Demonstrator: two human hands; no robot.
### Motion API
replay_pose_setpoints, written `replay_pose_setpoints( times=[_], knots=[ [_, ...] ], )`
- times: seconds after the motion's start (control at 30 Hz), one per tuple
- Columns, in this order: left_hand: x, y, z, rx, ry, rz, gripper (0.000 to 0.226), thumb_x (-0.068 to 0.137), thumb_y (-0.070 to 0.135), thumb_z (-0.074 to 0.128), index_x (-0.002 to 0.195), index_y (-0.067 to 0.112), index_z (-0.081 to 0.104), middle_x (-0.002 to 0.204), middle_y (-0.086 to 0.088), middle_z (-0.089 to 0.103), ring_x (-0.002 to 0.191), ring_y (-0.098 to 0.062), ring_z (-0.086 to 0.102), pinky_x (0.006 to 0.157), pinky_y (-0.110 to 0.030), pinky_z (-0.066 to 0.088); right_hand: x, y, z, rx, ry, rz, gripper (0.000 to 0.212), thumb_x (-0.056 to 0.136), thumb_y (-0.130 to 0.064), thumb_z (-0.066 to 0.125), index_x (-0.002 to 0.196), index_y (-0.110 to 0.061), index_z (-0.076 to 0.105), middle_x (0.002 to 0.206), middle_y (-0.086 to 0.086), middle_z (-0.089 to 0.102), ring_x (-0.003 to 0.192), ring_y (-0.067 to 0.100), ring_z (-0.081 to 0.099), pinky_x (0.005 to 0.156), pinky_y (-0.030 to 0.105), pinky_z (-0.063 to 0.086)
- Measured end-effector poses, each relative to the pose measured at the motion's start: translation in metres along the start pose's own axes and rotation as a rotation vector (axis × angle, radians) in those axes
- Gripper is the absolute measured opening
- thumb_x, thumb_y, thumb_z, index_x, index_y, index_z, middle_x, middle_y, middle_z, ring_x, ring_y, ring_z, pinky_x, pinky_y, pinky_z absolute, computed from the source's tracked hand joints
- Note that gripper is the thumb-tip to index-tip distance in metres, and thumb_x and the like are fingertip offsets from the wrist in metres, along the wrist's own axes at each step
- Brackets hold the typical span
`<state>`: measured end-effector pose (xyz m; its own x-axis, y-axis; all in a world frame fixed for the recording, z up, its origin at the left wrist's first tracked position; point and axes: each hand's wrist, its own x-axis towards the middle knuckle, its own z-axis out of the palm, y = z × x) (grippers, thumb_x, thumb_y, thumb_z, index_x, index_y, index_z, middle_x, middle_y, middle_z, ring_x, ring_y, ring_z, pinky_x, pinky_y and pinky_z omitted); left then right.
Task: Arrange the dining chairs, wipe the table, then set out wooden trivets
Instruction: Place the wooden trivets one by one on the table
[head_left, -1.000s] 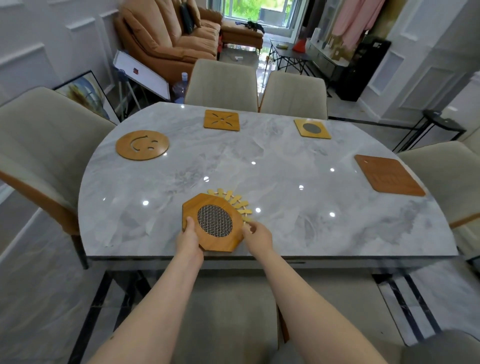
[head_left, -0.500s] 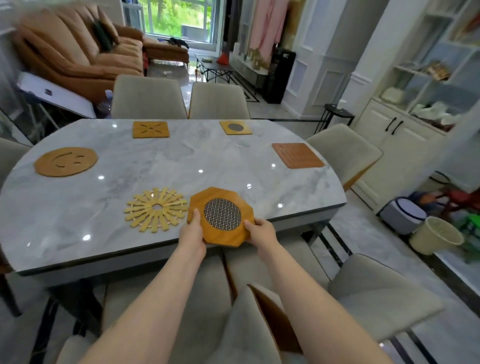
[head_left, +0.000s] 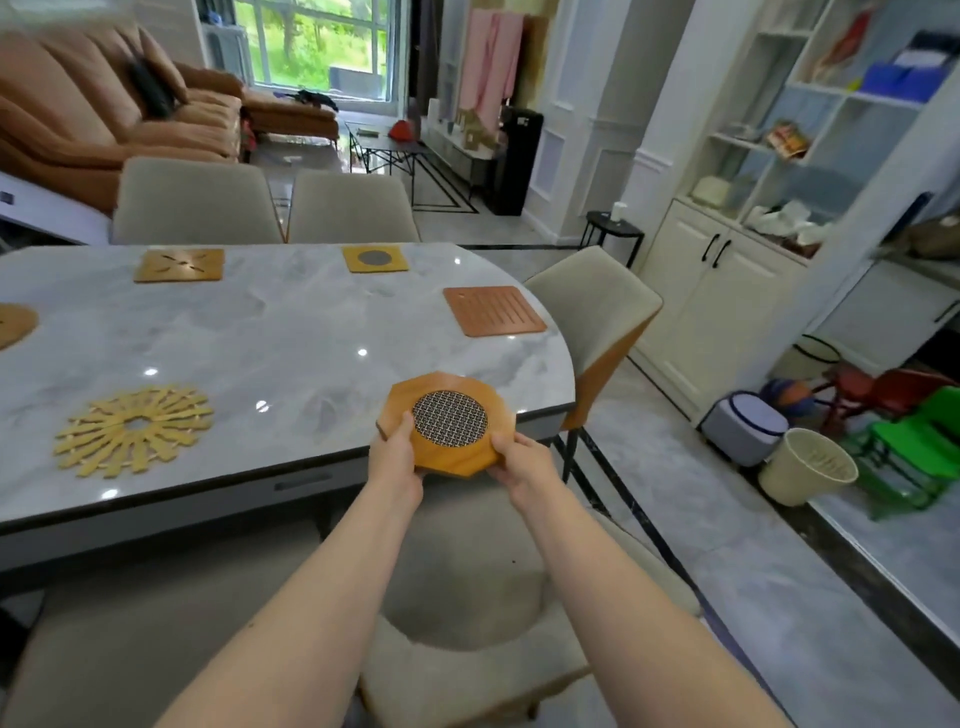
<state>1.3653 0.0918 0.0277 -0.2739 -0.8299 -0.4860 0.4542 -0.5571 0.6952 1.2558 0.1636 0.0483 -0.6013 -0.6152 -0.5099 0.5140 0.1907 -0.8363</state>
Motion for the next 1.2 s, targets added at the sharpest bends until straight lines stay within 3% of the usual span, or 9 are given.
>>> replay_pose_setpoints(
  times=[0.17, 0.33, 0.5, 0.6, 0.67, 0.77, 0.9, 1.03, 1.2],
  knots=[
    [-0.002, -0.031, 0.032, -0.002, 0.037, 0.015, 0.041, 0.089, 0.001, 0.049, 0.129, 0.007, 0.047, 0.115, -0.016, 0.061, 0.092, -0.027, 0.061, 0.069, -0.037, 0.053, 0.019, -0.016, -0.025, 0.077, -0.027, 0.026, 0.032, 0.094, 0.004, 0.052, 0.126, 0.005, 0.05, 0.124, 0.021, 0.059, 0.117, 0.034, 0.057, 0.084, 0.037, 0.05],
    [0.014, -0.035, 0.035, 0.037, 0.087, 0.07, 0.042, 0.092, -0.002, 0.05, 0.133, 0.009, 0.047, 0.122, -0.013, 0.059, 0.102, -0.026, 0.059, 0.084, -0.04, 0.051, 0.044, -0.015, -0.024, 0.084, -0.073, 0.042, 0.042, 0.09, 0.009, 0.054, 0.131, 0.004, 0.045, 0.127, 0.022, 0.058, 0.117, 0.034, 0.057, 0.085, 0.037, 0.051],
    [0.05, -0.038, 0.026, 0.115, 0.199, 0.1, 0.038, 0.092, 0.002, 0.056, 0.13, 0.008, 0.054, 0.121, -0.015, 0.062, 0.105, -0.029, 0.061, 0.087, -0.041, 0.052, 0.076, -0.01, -0.022, -0.017, -0.117, 0.091, 0.085, 0.083, 0.017, 0.059, 0.151, -0.01, 0.016, 0.137, 0.023, 0.047, 0.121, 0.036, 0.053, 0.091, 0.039, 0.049],
    [0.072, -0.031, 0.031, 0.139, 0.31, 0.137, 0.036, 0.09, 0.001, 0.059, 0.125, 0.006, 0.057, 0.113, -0.01, 0.064, 0.101, -0.026, 0.061, 0.089, -0.039, 0.051, 0.103, -0.02, -0.011, -0.111, -0.19, 0.12, 0.095, 0.082, 0.017, 0.061, 0.153, -0.015, 0.008, 0.137, 0.024, 0.047, 0.12, 0.036, 0.053, 0.095, 0.042, 0.048],
    [0.088, -0.026, 0.034, 0.14, 0.382, 0.165, 0.042, 0.086, -0.001, 0.063, 0.127, 0.006, 0.055, 0.109, -0.007, 0.064, 0.097, -0.02, 0.06, 0.086, -0.031, 0.049, 0.122, -0.025, -0.002, -0.211, -0.228, 0.099, 0.093, 0.081, 0.015, 0.063, 0.153, -0.015, 0.011, 0.134, 0.022, 0.05, 0.119, 0.034, 0.054, 0.091, 0.039, 0.05],
    [0.128, -0.02, 0.035, 0.165, 0.454, 0.186, 0.054, 0.082, -0.002, 0.068, 0.131, 0.009, 0.048, 0.12, -0.009, 0.062, 0.102, -0.024, 0.061, 0.087, -0.037, 0.052, 0.152, -0.035, 0.017, -0.387, -0.287, 0.041, 0.078, 0.082, 0.008, 0.067, 0.147, -0.01, 0.029, 0.127, 0.018, 0.058, 0.11, 0.028, 0.059, 0.073, 0.027, 0.053],
    [0.159, -0.017, 0.035, 0.265, 0.504, 0.195, 0.047, 0.08, 0.003, 0.071, 0.12, 0.009, 0.048, 0.113, -0.01, 0.063, 0.094, -0.022, 0.061, 0.087, -0.039, 0.053, 0.184, -0.037, 0.028, -0.445, -0.31, 0.039, 0.07, 0.082, 0.01, 0.066, 0.142, -0.006, 0.034, 0.128, 0.02, 0.057, 0.113, 0.031, 0.059, 0.08, 0.032, 0.051],
    [0.185, -0.019, 0.032, 0.339, 0.543, 0.196, 0.042, 0.082, 0.006, 0.071, 0.117, 0.011, 0.049, 0.114, -0.008, 0.063, 0.096, -0.022, 0.06, 0.086, -0.037, 0.051, 0.219, -0.024, 0.041, -0.547, -0.307, 0.004, 0.06, 0.078, 0.007, 0.071, 0.127, -0.014, 0.043, 0.109, 0.014, 0.064, 0.093, 0.023, 0.061, 0.067, 0.025, 0.052],
    [0.217, -0.027, 0.025, 0.485, 0.603, 0.216, 0.039, 0.082, 0.007, 0.071, 0.117, 0.006, 0.056, 0.107, -0.006, 0.061, 0.099, -0.025, 0.06, 0.088, -0.034, 0.048, 0.264, -0.004, 0.054, -0.754, -0.266, -0.138, 0.06, 0.062, -0.011, 0.083, 0.117, -0.012, 0.059, 0.107, 0.003, 0.069, 0.099, 0.021, 0.065, 0.091, 0.042, 0.053]
  ],
)
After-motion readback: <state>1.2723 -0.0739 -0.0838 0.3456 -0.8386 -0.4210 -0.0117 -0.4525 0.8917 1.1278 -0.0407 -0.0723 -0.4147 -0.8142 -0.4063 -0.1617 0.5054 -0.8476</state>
